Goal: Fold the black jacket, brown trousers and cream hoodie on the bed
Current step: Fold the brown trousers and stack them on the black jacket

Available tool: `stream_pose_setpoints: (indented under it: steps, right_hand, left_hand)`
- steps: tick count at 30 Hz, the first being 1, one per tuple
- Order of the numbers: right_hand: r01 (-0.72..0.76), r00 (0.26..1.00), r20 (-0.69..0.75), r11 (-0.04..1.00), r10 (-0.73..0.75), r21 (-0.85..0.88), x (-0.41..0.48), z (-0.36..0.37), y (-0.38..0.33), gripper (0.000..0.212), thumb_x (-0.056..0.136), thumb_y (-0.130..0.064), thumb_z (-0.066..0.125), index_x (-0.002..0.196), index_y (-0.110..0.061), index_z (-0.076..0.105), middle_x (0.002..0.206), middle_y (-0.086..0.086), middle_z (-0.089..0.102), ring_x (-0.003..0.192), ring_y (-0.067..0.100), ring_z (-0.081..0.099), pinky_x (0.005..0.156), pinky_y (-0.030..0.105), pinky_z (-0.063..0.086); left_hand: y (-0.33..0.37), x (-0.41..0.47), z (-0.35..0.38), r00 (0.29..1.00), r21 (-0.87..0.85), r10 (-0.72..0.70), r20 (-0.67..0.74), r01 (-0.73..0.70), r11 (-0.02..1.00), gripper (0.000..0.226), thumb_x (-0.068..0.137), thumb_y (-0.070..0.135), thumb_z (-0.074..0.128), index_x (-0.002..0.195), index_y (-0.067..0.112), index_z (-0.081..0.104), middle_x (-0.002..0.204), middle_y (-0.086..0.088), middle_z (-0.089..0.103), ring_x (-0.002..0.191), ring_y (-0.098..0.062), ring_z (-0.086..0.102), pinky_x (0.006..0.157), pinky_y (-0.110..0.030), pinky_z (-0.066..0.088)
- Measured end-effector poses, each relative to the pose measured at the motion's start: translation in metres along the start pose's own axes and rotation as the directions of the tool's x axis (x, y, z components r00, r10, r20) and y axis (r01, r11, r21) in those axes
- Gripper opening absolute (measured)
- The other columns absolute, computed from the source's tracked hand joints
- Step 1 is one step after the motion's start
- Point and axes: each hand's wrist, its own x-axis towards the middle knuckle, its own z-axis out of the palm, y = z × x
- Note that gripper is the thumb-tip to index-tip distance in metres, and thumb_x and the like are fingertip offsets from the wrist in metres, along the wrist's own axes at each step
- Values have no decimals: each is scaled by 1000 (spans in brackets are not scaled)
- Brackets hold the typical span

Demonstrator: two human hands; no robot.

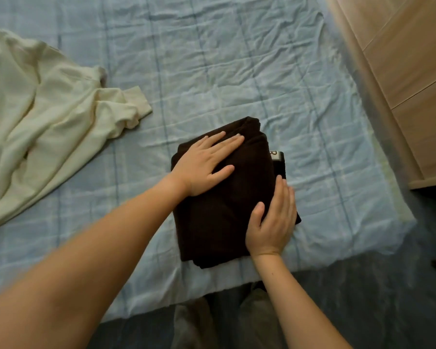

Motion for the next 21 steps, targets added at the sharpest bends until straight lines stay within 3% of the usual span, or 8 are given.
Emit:
stream_pose_setpoints:
  steps: [4,6,8,11,15,18,21]
  right_hand:
    - [9,1000,-6,1000,-9,15,-2,-8,2,61,96,-34,31,148,-5,40,152,12,43,144,29,34,115,49,33]
    - [38,999,19,999,-39,36,-3,-14,0,60,96,-34,31,149,-7,39,153,11,42,146,27,32,115,50,32]
    - [32,997,64,999,-35,37,-1,-17,-1,61,96,-38,31,151,-12,37,154,9,41,147,25,29,117,49,29]
    - [26,990,137,999,-29,23,7,-25,-3,63,94,-43,30,151,-18,37,154,7,42,145,25,32,118,48,29]
    - [122,953,278,992,-117,-2,29,-35,2,63,92,-44,31,150,-22,41,152,6,45,142,24,37,115,50,31]
    - [295,861,419,954,-288,48,51,-46,11,61,91,-40,35,148,-21,43,150,7,47,141,25,39,114,51,32]
    - [515,634,626,852,-453,95,79,-57,12,62,90,-39,38,148,-18,44,150,8,47,140,28,40,114,51,31]
  left_hand:
    - [-2,2,-14,999,-167,-15,-48,7,986,72,89,67,41,153,41,19,158,15,27,146,-14,23,117,-45,26]
    - [-8,-1,-25,988,-284,-118,-97,86,955,87,75,79,54,149,50,19,156,12,25,143,-14,25,117,-43,27]
    - [-15,-4,-33,974,-298,-225,-2,214,930,99,64,90,51,147,56,10,160,3,19,146,-19,23,116,-38,24]
    - [-16,-6,-37,945,-296,-264,193,312,903,94,63,94,42,144,60,10,152,6,41,136,-19,43,110,-40,37]
    - [-2,-26,-43,908,-296,-377,182,416,860,91,61,95,40,141,55,21,127,9,63,110,-22,63,90,-40,50]
    - [11,-58,-43,832,-247,-511,215,552,796,100,54,101,37,140,50,23,124,9,64,106,-26,64,79,-35,46]
    - [33,-102,-23,752,-297,-583,309,658,692,110,46,105,35,135,39,27,123,4,65,107,-27,64,76,-33,41]
